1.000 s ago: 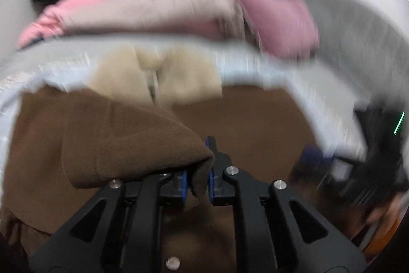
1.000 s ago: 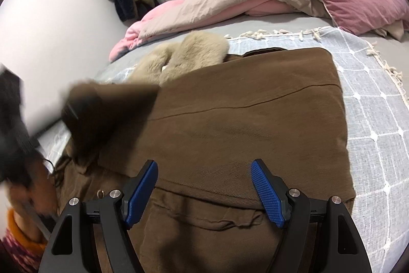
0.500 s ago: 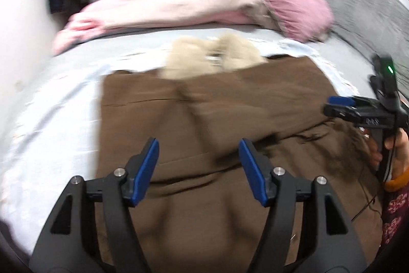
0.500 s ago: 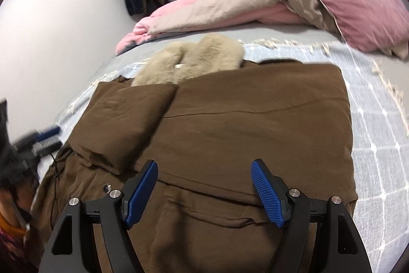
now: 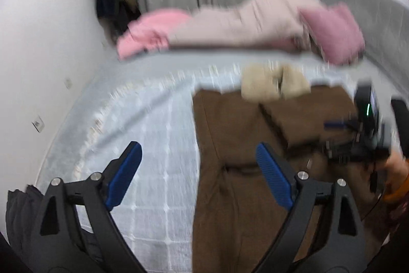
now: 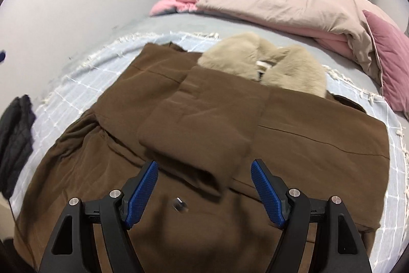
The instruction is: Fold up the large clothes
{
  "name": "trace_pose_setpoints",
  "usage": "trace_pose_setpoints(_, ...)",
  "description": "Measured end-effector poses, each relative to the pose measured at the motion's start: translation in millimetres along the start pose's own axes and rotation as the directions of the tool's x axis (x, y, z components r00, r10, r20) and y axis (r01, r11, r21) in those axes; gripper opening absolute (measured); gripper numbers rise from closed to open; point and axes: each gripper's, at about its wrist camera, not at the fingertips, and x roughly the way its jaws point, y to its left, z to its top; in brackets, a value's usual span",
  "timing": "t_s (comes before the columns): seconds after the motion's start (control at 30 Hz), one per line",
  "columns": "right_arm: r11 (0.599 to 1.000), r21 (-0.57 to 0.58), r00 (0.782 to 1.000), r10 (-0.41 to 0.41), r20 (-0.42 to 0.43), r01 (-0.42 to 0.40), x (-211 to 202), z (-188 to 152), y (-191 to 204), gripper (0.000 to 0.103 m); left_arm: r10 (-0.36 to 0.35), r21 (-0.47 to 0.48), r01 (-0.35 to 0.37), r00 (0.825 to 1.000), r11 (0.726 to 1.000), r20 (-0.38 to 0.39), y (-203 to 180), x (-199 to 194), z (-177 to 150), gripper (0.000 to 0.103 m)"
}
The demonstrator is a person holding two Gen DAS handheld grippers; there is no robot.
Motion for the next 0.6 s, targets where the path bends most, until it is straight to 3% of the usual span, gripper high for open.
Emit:
trace_pose_setpoints(0.07,1.000,0.015,1.000,0.016,-0.006,-0.016,13,12,12,0.076,-0.008,-0.007,0.008,0.997,1.000,-0.082,-6,44,-11,0.091)
trace_pose_setpoints(0.13,1.000,0.014,1.000,0.003,-0.018,-0.003,28,23,24,0.076,0.002,-0.002,-0.002,0.994,1.000,-0.113,-11,75,-23,0.091)
trace_pose_setpoints(0.27,0.990,-0.101,0.992,-0.104,-0.075,0.097,68,30,46,0.075,0.017,0.037,-0.009,0.980,0.999,-0.198,-24,140,-45,0.091)
trace_pose_setpoints(0.33,0.977,-0.142,0.984,-0.168,-0.063,0.158,79,26,44,0.058,0.016,0.013,-0.013,0.971,1.000,-0.240,-22,155,-49,0.084)
trace_pose_setpoints(0.4,0.987,-0.113,0.991,-0.122,-0.052,0.115,75,27,31,0.019,-0.019,-0.046,0.007,0.966,0.999,-0.256,-16,166,-51,0.083)
trace_pose_setpoints(0.43,0.993,-0.066,0.994,-0.099,-0.041,0.096,67,28,20,0.010,-0.030,-0.067,0.014,0.969,0.998,-0.247,-14,166,-51,0.083)
trace_pose_setpoints(0.6,0.963,0.221,0.986,-0.166,0.033,0.155,15,19,-73,0.011,-0.059,-0.142,0.029,0.976,0.989,-0.210,7,160,-50,0.075)
